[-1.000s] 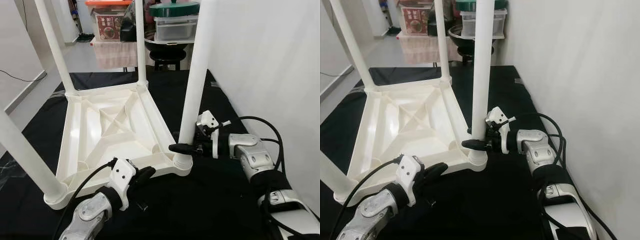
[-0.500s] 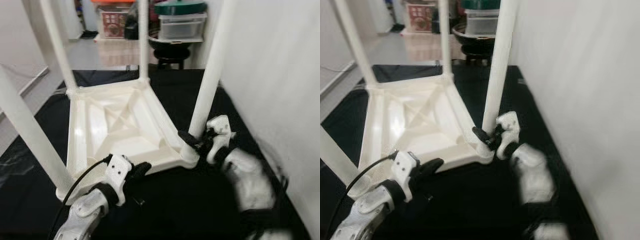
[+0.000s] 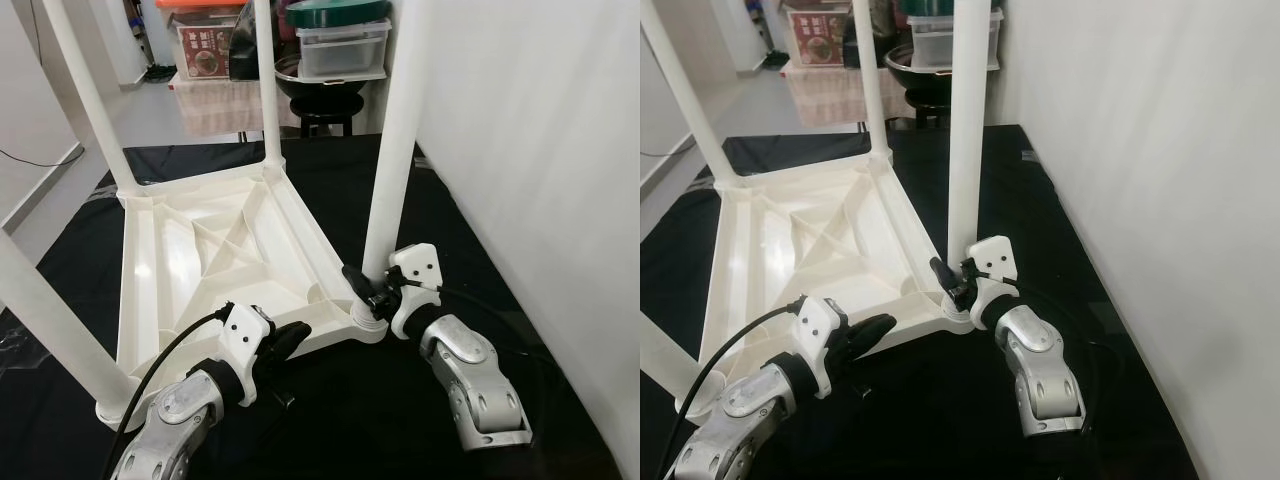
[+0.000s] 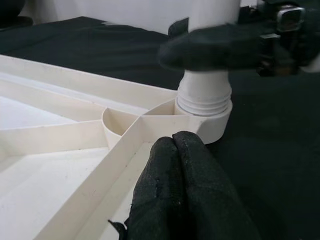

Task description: Building children table

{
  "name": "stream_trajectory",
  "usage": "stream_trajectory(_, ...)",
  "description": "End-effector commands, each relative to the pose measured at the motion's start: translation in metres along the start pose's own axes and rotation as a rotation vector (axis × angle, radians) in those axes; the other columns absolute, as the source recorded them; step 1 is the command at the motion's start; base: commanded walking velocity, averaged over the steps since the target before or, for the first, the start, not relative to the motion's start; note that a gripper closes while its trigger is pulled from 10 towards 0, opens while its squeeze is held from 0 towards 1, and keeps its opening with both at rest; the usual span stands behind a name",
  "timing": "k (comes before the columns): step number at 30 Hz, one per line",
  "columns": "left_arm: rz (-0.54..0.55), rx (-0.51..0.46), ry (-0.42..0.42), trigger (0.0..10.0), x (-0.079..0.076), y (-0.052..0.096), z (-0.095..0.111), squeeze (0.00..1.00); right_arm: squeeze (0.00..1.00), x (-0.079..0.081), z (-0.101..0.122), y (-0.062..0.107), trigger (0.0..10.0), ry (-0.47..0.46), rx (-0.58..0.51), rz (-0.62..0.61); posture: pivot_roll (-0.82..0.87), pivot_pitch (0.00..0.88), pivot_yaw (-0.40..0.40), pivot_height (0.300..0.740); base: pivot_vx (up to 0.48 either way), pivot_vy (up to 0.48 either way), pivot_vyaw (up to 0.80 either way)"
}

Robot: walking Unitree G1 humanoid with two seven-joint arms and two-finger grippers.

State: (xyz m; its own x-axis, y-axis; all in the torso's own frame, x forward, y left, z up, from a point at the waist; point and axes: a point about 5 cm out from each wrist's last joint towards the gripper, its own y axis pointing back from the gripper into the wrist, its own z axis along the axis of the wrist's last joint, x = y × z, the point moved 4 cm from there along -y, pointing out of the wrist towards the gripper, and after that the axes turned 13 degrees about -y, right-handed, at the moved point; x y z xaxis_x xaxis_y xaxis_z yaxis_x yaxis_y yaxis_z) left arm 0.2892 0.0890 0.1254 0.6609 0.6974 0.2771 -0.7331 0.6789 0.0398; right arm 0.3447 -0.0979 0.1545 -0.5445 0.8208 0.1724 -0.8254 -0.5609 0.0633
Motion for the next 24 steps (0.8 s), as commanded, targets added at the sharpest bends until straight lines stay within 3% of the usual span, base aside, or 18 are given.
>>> stream_trajectory(1,-0.018,0.035,-0.008,10.0,-0.002,0.002,-0.007,0.0,1.0,0.023,0.003,-0.004,10.0,0.014,0.016,0.186,-0.11,0.075,0.007,0.74,0.0,0.0,0.0)
stream_trajectory(2,-0.035,0.034,-0.008,10.0,-0.004,0.001,-0.006,0.0,1.0,0.026,0.013,-0.003,10.0,0.073,0.01,0.286,-0.11,0.066,0.005,0.74,0.0,0.0,0.0)
stream_trajectory(3,-0.035,0.034,-0.008,10.0,-0.004,0.001,-0.006,0.0,1.0,0.026,0.013,-0.003,10.0,0.073,0.01,0.286,-0.11,0.066,0.005,0.74,0.0,0.0,0.0)
stream_trajectory(4,-0.056,0.032,-0.008,10.0,-0.007,0.001,-0.006,0.0,0.4,0.023,0.019,-0.002,10.0,0.117,0.032,0.366,-0.1,0.06,0.0,0.74,0.0,0.0,0.0)
stream_trajectory(5,-0.056,0.032,-0.008,10.0,-0.007,0.001,-0.006,0.0,0.4,0.023,0.019,-0.002,10.0,0.117,0.032,0.366,-0.1,0.06,0.0,0.74,0.0,0.0,0.0)
stream_trajectory(6,-0.08,0.027,-0.005,10.0,-0.01,0.001,-0.005,0.0,0.0,0.016,0.027,-0.001,10.0,0.16,0.052,0.435,-0.1,0.056,-0.006,0.74,0.0,0.0,0.0)
stream_trajectory(10,-0.121,0.016,0.009,10.0,-0.019,0.002,-0.003,0.0,0.0,0.001,0.037,-0.001,10.0,0.192,0.097,0.511,-0.09,0.05,-0.01,0.74,0.0,0.0,0.0)
stream_trajectory(16,-0.14,0.01,0.014,10.0,-0.025,0.003,-0.002,0.0,0.0,-0.013,0.041,-0.001,10.0,0.168,0.173,0.596,-0.09,0.046,-0.014,0.74,0.0,0.0,0.0)
stream_trajectory(17,-0.14,0.01,0.014,10.0,-0.026,0.003,-0.002,0.0,0.0,-0.015,0.041,-0.001,6.5,0.16,0.187,0.607,-0.08,0.043,-0.015,0.74,0.0,0.0,0.0)
stream_trajectory(18,-0.14,0.01,0.014,10.0,-0.026,0.003,-0.002,0.0,0.0,-0.015,0.041,-0.001,6.5,0.16,0.187,0.607,-0.08,0.043,-0.015,0.74,0.0,0.0,0.0)
stream_trajectory(19,-0.14,0.01,0.013,10.0,-0.026,0.003,-0.002,0.0,0.0,-0.016,0.04,-0.001,0.0,0.155,0.196,0.615,-0.08,0.043,-0.015,0.74,0.0,0.0,0.0)
stream_trajectory(24,-0.131,0.012,0.008,10.0,-0.026,0.003,-0.003,0.0,0.0,-0.022,0.04,-0.002,0.0,0.131,0.209,0.644,-0.08,0.043,-0.015,0.74,0.0,0.0,0.0)
